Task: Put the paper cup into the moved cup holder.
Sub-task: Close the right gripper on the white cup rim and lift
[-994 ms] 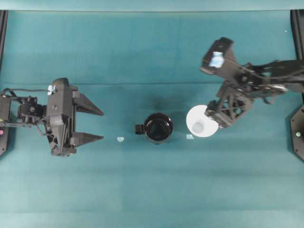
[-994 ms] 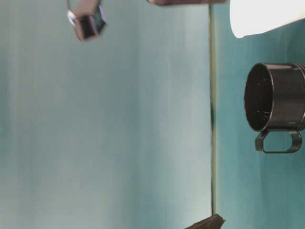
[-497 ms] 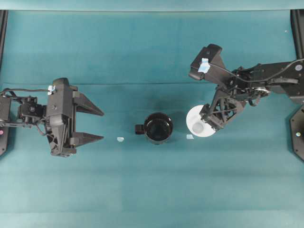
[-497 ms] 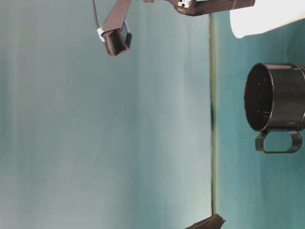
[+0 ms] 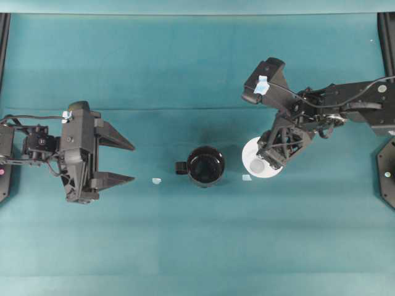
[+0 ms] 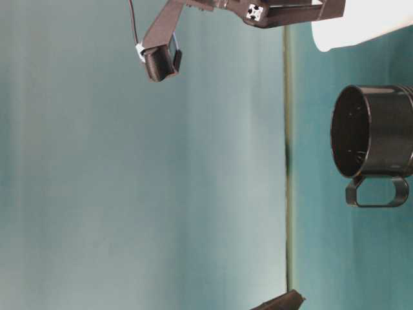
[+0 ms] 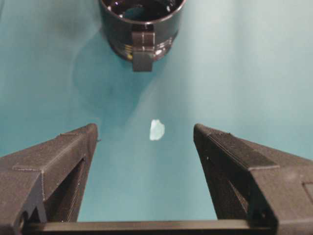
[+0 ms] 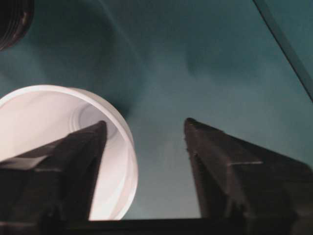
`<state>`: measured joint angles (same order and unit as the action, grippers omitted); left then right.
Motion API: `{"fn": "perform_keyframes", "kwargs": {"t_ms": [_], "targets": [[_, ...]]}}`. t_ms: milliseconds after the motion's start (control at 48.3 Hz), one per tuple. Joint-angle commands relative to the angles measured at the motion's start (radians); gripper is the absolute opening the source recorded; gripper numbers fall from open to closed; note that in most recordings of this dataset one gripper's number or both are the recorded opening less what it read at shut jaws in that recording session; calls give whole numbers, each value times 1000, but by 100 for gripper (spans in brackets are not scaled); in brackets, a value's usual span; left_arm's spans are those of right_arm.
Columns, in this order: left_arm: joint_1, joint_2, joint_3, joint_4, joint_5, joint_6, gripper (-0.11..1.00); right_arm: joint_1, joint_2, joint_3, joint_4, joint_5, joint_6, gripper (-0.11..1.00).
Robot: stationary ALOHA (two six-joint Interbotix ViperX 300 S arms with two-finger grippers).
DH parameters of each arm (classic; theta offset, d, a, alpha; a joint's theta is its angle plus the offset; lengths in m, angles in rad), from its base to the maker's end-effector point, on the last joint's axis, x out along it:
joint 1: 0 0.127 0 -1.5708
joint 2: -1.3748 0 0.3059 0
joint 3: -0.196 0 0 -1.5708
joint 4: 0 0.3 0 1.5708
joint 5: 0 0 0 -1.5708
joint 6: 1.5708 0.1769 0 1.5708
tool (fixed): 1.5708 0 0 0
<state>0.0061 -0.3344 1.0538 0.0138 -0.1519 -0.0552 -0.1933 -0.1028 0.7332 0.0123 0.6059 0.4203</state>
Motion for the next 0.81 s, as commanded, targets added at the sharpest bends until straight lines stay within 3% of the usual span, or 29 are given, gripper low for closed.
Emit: {"fn": "perform_keyframes", "kwargs": {"t_ms": [0,249,373,601,787], "targets": [[-2,-8,-8,2,-5,0,81,15,-3,-15,5,-3,5,59],[0,-8,-8,0,-8,0,81,49,-2,-15,6,21,8,19],[-2,-8,-9,2,-8,0,81,51,-3,-15,6,17,9,7],[-2,-8,-9,0,-8,-2,81,49,-20,-29,14,40,9,4],[-2,-8,-11,2,-8,-2,81,41,-69,-115,15,150,8,4]]}}
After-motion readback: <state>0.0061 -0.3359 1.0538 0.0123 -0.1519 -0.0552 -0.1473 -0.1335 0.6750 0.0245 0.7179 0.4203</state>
